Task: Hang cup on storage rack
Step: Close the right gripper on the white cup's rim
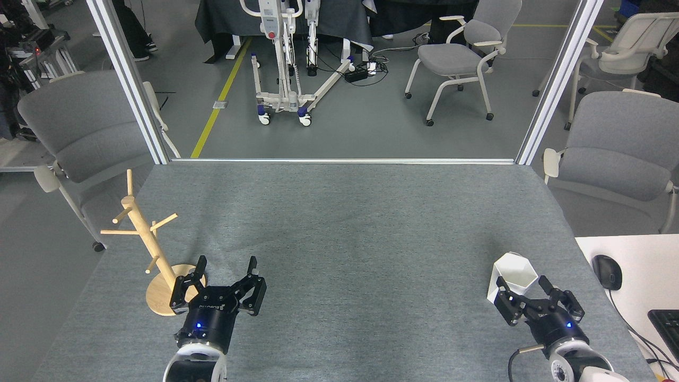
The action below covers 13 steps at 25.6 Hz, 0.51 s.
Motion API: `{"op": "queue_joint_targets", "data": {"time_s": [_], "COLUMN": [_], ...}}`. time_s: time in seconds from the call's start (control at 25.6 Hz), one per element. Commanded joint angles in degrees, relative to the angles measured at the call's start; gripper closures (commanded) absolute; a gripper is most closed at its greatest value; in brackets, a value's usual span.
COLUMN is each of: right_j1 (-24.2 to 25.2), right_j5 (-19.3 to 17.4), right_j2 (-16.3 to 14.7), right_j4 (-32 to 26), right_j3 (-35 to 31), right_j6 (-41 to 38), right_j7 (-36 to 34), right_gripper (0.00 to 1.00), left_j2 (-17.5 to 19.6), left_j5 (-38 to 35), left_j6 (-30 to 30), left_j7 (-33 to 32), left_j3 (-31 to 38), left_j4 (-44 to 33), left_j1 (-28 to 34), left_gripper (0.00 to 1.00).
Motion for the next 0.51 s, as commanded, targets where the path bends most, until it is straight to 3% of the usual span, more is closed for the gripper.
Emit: {"op": "queue_joint_targets", "data": {"time_s": [0.0,0.47], "right_j1": [-0.3,-3.1], "right_j5": [0.4,1.8], "right_j2": [0.1,0.3], "right_j4": [0.9,4.5], "right_j3": [0.0,0.0], "right_j6": [0.0,0.0], "right_j7": [0.1,0.0], "right_gripper": [0.01,0.01], "left_j2": [0.1,0.0], "left_j5": [0.0,0.0], "left_j6": [-0.1,0.0], "left_j7": [0.1,0.0], "left_j3": [0.0,-0.7], "left_j4": [0.2,0.8], "left_j1": [0.0,0.0], "left_gripper": [0.0,0.0]}}
